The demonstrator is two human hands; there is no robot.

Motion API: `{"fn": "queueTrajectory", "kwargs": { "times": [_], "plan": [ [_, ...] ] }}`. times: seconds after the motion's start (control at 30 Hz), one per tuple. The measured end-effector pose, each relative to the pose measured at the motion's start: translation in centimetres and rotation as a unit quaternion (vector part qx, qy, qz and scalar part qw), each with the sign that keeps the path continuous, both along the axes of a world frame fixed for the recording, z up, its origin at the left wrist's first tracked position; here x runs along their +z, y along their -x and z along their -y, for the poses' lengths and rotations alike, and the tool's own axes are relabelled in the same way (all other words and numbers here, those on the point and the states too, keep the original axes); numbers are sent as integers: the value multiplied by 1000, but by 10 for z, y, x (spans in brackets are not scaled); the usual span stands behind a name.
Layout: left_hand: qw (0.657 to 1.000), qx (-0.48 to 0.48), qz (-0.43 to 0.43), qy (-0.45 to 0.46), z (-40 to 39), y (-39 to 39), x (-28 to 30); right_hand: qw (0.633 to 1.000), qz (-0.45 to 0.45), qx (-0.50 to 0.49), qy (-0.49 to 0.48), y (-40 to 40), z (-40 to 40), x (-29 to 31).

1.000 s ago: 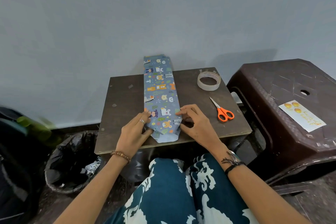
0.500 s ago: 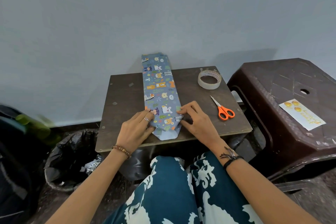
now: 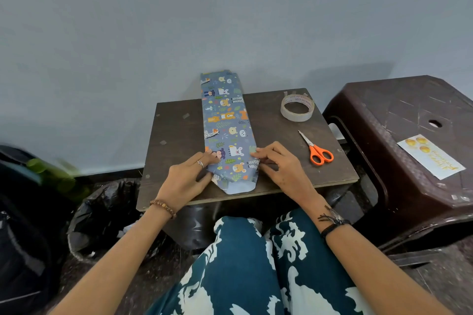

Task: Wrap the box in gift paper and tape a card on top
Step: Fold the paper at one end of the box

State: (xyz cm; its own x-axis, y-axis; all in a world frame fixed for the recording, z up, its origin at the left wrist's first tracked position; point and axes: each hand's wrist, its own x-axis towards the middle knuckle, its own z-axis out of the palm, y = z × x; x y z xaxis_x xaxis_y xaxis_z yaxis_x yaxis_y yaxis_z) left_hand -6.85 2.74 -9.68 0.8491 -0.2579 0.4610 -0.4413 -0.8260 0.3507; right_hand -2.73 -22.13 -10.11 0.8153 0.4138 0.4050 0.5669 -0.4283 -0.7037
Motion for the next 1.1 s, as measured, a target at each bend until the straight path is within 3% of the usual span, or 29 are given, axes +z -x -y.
{"fn": "queueTrajectory", "kwargs": {
  "times": [0.23,0.53,0.8,0.93,1.03,1.1],
  "plan": [
    [997,-2,74,19,5,-1,-3,998,59,-30,22,1,-6,-5],
    [978,-31,161,-132,13,0,-2,981,163,-58,88,-3,-4,-8],
    [971,-38,158,-174,8,-1,-2,944,304,-43,124,-5,-2,-11],
    [963,-33,158,-215,11,-1,3,931,333,-16,147,-5,-1,-12],
    [971,-12,137,-197,11,1,8,922,351,-3,166,-6,-3,-10],
    [961,-66,142,-229,10,2,9,917,355,-9,184,-4,-5,-8]
  ]
}}
